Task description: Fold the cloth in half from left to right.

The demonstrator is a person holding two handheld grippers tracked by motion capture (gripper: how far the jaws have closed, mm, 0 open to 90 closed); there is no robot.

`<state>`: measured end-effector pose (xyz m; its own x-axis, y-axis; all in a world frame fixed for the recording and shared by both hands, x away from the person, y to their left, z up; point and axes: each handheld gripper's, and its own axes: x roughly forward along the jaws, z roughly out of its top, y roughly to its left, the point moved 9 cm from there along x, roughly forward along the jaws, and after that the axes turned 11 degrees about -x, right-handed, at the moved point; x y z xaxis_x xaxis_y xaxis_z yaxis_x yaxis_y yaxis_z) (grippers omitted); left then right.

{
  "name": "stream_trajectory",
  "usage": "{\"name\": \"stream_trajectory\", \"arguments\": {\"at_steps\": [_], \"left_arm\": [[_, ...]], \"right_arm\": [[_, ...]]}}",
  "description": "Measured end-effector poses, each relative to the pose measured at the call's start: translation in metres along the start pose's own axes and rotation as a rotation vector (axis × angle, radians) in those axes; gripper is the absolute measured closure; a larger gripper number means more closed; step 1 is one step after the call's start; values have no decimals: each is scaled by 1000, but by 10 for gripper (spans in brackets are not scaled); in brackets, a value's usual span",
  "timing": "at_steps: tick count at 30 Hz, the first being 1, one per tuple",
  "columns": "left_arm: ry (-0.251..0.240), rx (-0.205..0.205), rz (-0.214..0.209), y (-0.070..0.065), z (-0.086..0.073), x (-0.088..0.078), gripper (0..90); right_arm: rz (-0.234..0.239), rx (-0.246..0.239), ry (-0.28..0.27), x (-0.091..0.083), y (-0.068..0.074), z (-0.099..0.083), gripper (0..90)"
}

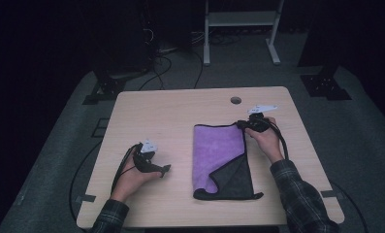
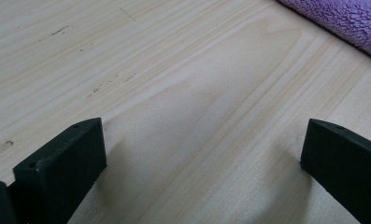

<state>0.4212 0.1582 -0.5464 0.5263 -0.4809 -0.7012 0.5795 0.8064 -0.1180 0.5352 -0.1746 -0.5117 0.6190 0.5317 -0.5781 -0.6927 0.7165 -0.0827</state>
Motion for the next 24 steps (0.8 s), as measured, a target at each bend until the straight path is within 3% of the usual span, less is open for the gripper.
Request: {"name": "stream_trajectory", "arguments": {"at_steps": [2,4,9,16,24], "left_arm": [[0,0,0,0,0,0,0],[-1,0,0,0,0,0,0],[0,0,1,0,0,0,0],[-1,0,0,0,0,0,0],[1,0,1,0,0,0,0]], "right_arm": [[-7,0,10,3,-2,-3,803],[-63,-12,49,7,-11,-12,746],[-116,-2,42,-1,-22,-13,687],[-44,6,1,-22,-3,-2,607],[11,-2,-14,-39,19,-2,555]]}}
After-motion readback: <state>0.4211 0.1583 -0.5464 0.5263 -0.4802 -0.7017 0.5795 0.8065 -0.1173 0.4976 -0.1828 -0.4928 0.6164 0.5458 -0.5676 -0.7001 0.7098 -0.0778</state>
